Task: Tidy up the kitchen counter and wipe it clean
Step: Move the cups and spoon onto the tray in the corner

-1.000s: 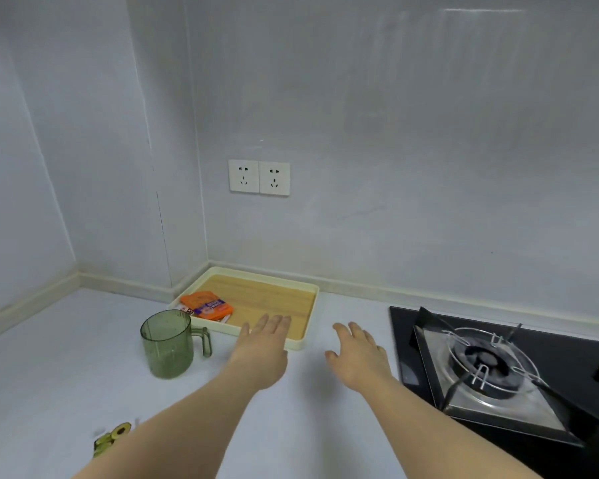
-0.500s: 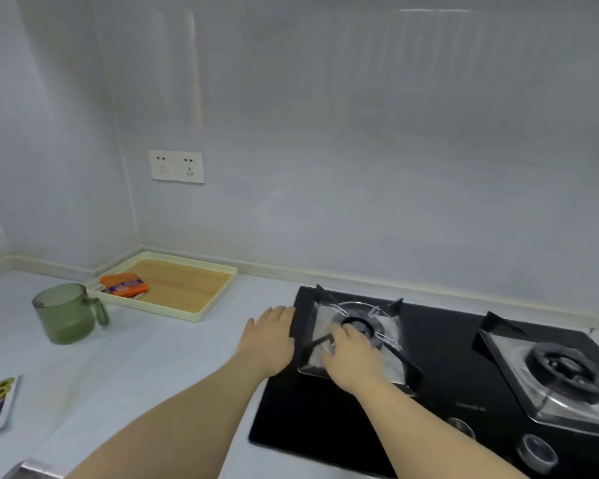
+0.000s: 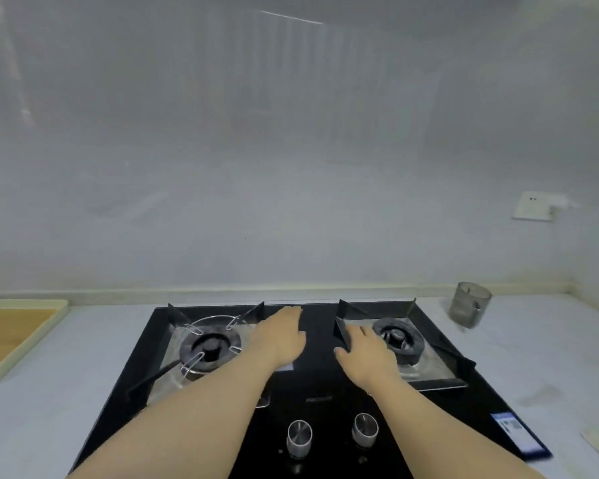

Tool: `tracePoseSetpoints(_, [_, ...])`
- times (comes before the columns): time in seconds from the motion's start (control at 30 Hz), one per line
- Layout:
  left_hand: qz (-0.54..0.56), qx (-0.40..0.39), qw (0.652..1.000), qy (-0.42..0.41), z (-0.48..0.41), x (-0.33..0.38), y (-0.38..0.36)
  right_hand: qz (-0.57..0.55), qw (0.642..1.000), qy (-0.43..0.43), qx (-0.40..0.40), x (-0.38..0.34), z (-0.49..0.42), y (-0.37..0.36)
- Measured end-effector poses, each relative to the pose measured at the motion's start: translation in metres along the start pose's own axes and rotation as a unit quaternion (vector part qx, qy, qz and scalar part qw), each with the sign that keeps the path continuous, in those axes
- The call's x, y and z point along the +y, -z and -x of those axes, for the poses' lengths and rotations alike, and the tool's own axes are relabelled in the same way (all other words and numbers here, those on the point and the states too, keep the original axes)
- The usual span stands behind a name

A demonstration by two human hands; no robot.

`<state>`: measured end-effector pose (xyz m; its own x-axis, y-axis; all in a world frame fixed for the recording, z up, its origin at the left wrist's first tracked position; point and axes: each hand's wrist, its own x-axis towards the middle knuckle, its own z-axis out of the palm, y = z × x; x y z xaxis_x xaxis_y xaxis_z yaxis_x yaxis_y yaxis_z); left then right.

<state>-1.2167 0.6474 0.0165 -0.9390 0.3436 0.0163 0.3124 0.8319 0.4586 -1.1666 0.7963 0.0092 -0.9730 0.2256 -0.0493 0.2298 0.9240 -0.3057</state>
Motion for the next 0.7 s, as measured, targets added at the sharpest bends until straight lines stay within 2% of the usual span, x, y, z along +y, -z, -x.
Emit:
tracePoseSetpoints(0.07, [0.018, -0.015, 0.999, -0.026, -0.024, 0.021, -0.008, -0.003, 0.999, -0.031, 0.013, 0.019, -0.012, 0.012])
tracePoseSetpoints(0.2, [0.107, -0.039, 0.993, -0.026, -0.062, 0.062, -0.027, -0.022, 0.995, -0.088, 0.046, 0.058, -0.024, 0.023])
tracePoseSetpoints(0.33, [0.095, -0.086, 0.99, -0.056, -0.082, 0.096, -0.05, -0.049, 0.988, -0.141, 0.048, 0.095, -0.023, 0.024])
tracePoseSetpoints(0.57, [0.098, -0.087, 0.988, -0.079, -0.114, 0.157, -0.093, -0.089, 0.978, -0.177, 0.073, 0.174, -0.045, 0.042])
tracePoseSetpoints(0.7, [0.12, -0.084, 0.988, -0.057, -0.141, 0.195, -0.13, -0.195, 0.96, -0.189, 0.069, 0.219, -0.067, 0.049])
